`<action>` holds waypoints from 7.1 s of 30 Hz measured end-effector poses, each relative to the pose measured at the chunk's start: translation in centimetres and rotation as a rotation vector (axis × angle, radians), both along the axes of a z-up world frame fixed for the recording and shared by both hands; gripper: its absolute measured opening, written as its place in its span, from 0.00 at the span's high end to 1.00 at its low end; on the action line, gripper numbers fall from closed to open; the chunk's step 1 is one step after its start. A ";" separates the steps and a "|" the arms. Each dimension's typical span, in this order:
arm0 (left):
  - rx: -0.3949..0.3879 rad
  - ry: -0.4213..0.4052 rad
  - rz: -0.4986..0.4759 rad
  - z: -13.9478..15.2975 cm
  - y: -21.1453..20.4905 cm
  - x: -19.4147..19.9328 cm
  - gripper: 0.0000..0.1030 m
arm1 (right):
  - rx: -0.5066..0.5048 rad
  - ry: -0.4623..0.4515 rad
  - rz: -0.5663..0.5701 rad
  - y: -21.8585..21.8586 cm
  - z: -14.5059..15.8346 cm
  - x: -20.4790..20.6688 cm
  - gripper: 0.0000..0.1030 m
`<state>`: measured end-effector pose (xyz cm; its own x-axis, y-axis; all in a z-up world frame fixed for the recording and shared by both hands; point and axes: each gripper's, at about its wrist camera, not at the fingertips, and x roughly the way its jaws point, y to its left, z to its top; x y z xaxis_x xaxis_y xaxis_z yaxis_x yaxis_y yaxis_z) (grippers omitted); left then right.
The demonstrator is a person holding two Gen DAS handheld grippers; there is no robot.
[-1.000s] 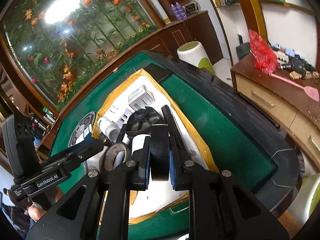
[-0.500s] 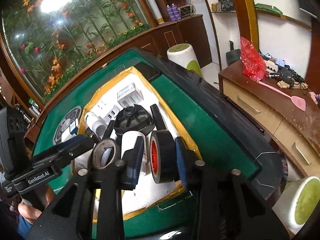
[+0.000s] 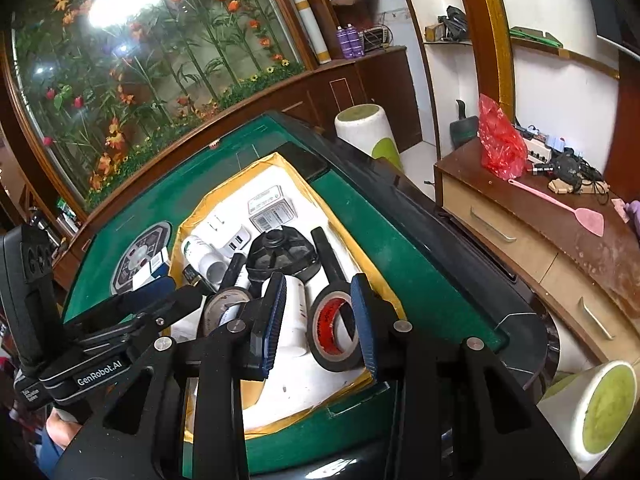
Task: Organize rigid objects
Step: 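Place the tape roll and white box into the tray and open both tools, then grasp a white medicine box with the left tool while the right tool grasps a white bottle, then lift the medicine box and white bottle and carry them toward the tray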
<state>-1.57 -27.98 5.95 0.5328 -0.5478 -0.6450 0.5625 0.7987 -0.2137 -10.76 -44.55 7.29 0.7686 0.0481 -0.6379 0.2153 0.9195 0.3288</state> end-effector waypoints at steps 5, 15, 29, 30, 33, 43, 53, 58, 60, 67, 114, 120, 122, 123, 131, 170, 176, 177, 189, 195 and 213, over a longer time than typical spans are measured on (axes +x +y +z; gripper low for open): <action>-0.006 -0.007 0.002 0.2 0.1 -0.2 0.40 | -0.006 -0.002 0.002 0.2 0.3 -0.1 0.68; -0.016 -0.014 0.002 0.4 0.3 -0.4 0.38 | -0.019 -0.010 0.017 1.2 1.0 -0.5 0.68; -0.045 -0.054 0.066 2.7 5.8 0.5 0.26 | -0.040 -0.011 0.073 3.3 1.8 -0.9 0.68; -0.044 -0.055 0.091 2.8 6.9 1.0 0.25 | -0.041 -0.013 0.077 3.3 1.8 -1.0 0.68; -0.039 -0.037 0.172 2.5 10.4 2.9 0.25 | -0.035 -0.016 0.091 3.6 1.8 -1.1 0.68; 0.128 0.074 0.231 -1.1 12.5 9.0 0.25 | -0.015 0.004 0.152 4.7 0.5 -0.5 0.68; 0.244 0.060 0.149 -3.3 8.3 11.3 0.37 | -0.022 0.016 0.164 5.1 0.3 -0.5 0.68; 0.284 0.090 0.192 -3.9 9.5 10.8 0.66 | -0.029 0.022 0.231 7.0 0.6 0.3 0.68; 0.283 0.117 0.221 -3.7 10.8 10.1 0.66 | -0.021 0.030 0.288 8.3 0.6 0.9 0.68; 0.235 0.173 0.323 -3.7 15.9 5.3 0.66 | -0.070 0.091 0.509 14.4 0.2 4.2 0.68; 0.275 0.099 0.351 -4.6 15.1 4.9 0.65 | -0.346 0.234 0.536 24.8 -5.9 11.0 0.66; 0.269 0.076 0.357 -4.7 15.1 4.8 0.65 | -0.319 0.225 0.534 24.4 -5.7 10.8 0.65; 0.274 0.066 0.358 -4.7 15.0 4.8 0.64 | -0.307 0.223 0.548 24.5 -5.6 10.6 0.56; 0.276 0.062 0.359 -4.7 14.9 4.8 0.64 | -0.297 0.222 0.562 24.6 -5.6 10.7 0.50; 0.275 0.053 0.368 -4.8 14.9 5.0 0.61 | -0.316 0.224 0.558 24.9 -5.7 10.5 0.50; 0.294 0.039 0.383 -4.7 14.7 4.8 0.67 | -0.285 0.223 0.474 23.8 -5.8 10.1 0.66; 0.299 0.040 0.396 -4.7 15.0 4.9 0.67 | -0.282 0.224 0.465 23.8 -5.8 10.1 0.66; 0.298 0.041 0.399 -4.7 15.0 4.9 0.67 | -0.287 0.225 0.463 23.9 -5.8 10.1 0.66; 0.270 -0.048 0.438 -3.2 15.5 4.4 0.67 | -0.290 0.227 0.459 23.9 -5.8 10.1 0.66; 0.267 -0.057 0.446 -3.1 15.6 4.6 0.67 | -0.284 0.225 0.459 23.8 -5.7 10.0 0.66; 0.257 -0.091 0.455 -2.6 16.0 4.4 0.67 | -0.200 0.165 0.457 23.1 -4.3 8.7 0.67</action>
